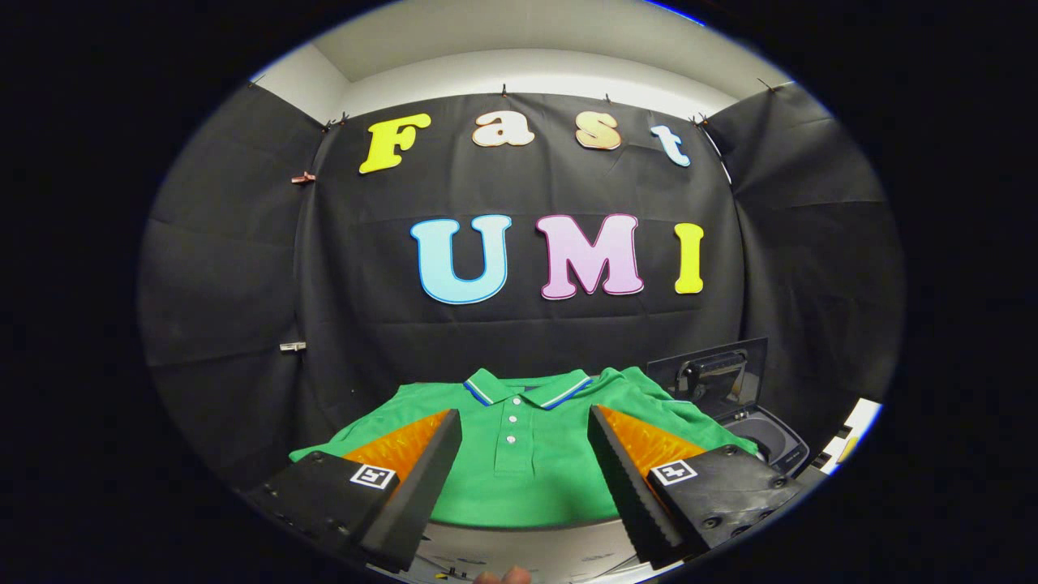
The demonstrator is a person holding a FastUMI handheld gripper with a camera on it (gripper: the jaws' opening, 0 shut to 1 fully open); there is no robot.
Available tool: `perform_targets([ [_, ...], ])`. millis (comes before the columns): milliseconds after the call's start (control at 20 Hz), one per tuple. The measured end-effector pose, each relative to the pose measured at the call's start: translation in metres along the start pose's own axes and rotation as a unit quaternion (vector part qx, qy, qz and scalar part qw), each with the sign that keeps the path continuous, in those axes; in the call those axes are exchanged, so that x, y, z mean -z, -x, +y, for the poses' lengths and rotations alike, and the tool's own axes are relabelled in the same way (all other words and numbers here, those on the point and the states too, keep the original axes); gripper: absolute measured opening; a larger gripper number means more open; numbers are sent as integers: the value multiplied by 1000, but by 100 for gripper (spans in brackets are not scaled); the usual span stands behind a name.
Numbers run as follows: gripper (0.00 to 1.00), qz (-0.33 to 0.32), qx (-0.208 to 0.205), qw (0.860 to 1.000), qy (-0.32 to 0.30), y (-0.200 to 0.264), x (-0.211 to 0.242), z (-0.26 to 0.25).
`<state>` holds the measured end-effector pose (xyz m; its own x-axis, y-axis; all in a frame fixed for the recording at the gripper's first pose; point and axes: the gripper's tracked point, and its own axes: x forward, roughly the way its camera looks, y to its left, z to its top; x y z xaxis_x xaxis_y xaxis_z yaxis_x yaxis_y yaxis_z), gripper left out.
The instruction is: Put the clothes into the washing machine and then close the washing machine lid.
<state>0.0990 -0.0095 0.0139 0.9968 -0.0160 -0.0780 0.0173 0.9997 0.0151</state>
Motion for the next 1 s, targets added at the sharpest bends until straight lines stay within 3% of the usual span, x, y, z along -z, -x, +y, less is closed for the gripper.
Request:
perform_targets([
  [600,99,121,-11,993,-2,-86,16,4],
  [800,99,206,-11,978,13,-111,43,3],
  [1000,99,297,-14,955,14,-128,75,6],
])
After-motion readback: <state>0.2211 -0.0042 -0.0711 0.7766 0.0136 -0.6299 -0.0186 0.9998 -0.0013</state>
